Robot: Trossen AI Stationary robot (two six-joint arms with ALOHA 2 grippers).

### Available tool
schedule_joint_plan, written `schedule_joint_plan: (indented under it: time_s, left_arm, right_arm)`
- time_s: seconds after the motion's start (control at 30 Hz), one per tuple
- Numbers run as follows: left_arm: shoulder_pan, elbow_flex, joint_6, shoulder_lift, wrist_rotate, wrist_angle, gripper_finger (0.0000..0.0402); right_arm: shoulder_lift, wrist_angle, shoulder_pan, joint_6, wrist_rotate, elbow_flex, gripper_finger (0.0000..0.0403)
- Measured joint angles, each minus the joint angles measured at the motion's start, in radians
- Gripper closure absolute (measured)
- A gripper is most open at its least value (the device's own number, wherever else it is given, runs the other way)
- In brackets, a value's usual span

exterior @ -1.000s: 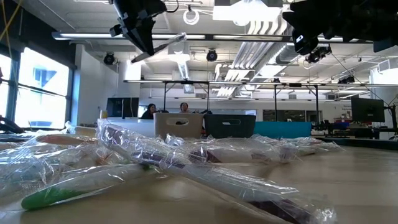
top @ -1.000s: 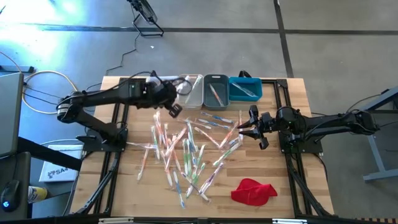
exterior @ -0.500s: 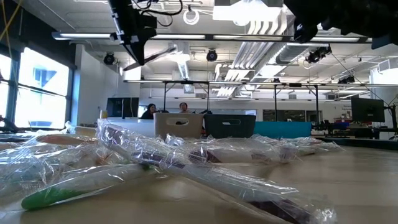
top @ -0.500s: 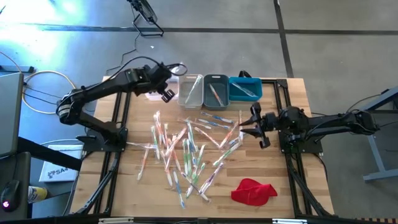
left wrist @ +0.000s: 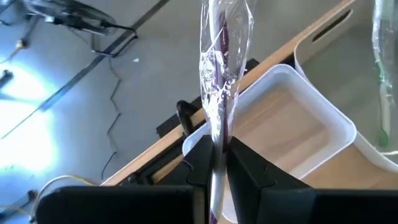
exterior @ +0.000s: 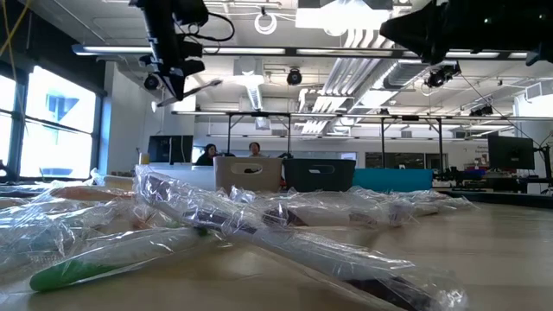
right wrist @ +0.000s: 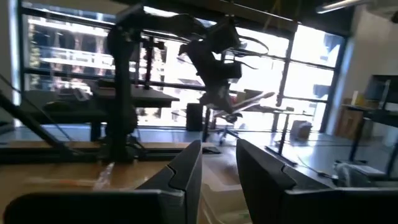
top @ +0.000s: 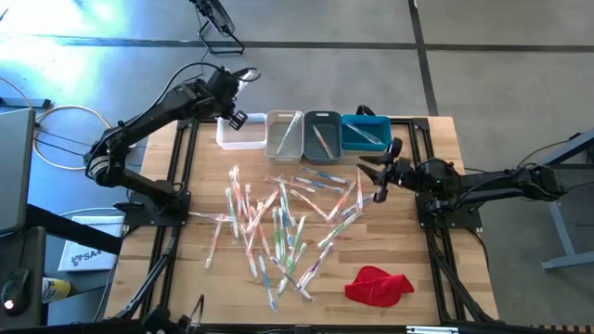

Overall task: Pick & Place Toothbrushes
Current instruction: Put the purple toothbrush into the transparent bin

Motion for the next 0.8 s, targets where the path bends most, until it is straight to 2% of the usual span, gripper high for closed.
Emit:
schedule_joint_plan:
  time_s: [0.1,0.27,0.8]
  left_arm:
    - [0.029,0.000,0.043,0.016,0.046,0.047,0.0371]
    - [0.055,0.000,0.083,0.069,0.079,0.117,0.0371]
    - [0.092,-0.006,0.091,0.279,0.157,0.098,0.0371]
  right_arm:
    - [0.000,0.000,0.000,-0.022,0.039,0.000,0.0310]
    - [0.000,0.000,0.000,-0.026,0.035,0.000,0.0310]
    - [0.000,-0.014,0.000,-0.026,0.035,0.000,0.0310]
